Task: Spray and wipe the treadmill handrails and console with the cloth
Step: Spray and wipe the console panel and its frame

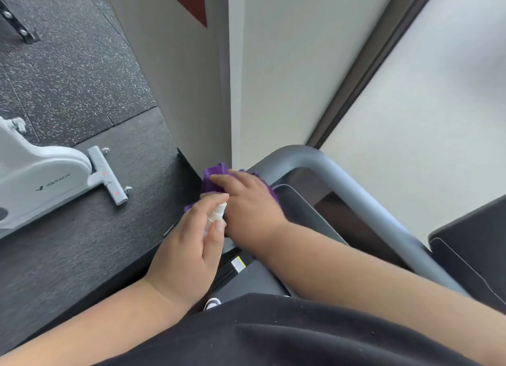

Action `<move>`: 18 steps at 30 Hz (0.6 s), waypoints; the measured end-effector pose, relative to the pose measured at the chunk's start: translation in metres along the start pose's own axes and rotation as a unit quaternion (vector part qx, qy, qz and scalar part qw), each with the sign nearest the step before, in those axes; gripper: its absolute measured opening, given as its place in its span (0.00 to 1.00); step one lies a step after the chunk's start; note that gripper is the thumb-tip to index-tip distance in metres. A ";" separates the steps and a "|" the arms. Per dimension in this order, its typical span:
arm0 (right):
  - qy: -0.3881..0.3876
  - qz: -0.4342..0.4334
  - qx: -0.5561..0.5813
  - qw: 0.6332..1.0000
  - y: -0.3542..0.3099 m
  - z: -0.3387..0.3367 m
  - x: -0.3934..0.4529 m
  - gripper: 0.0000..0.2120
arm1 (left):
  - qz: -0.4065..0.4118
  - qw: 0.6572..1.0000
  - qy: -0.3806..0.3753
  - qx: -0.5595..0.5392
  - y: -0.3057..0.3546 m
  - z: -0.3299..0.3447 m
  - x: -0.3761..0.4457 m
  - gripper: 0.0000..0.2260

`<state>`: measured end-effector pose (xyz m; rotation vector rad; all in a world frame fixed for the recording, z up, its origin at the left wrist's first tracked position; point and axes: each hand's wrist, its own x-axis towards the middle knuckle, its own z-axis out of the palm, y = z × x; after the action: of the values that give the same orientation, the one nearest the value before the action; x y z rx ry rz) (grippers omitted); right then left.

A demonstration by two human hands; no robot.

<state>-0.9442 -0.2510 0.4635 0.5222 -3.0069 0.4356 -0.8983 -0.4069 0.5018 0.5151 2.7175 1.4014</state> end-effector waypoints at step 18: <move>0.053 0.180 -0.069 0.980 0.071 -0.028 0.010 0.15 | -0.058 0.998 0.011 -0.032 -0.005 -0.002 -0.006 0.14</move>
<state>-0.9772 -0.1824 0.4724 -0.0577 -2.9961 0.2566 -0.8948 -0.4130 0.4978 0.3336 2.6613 1.4671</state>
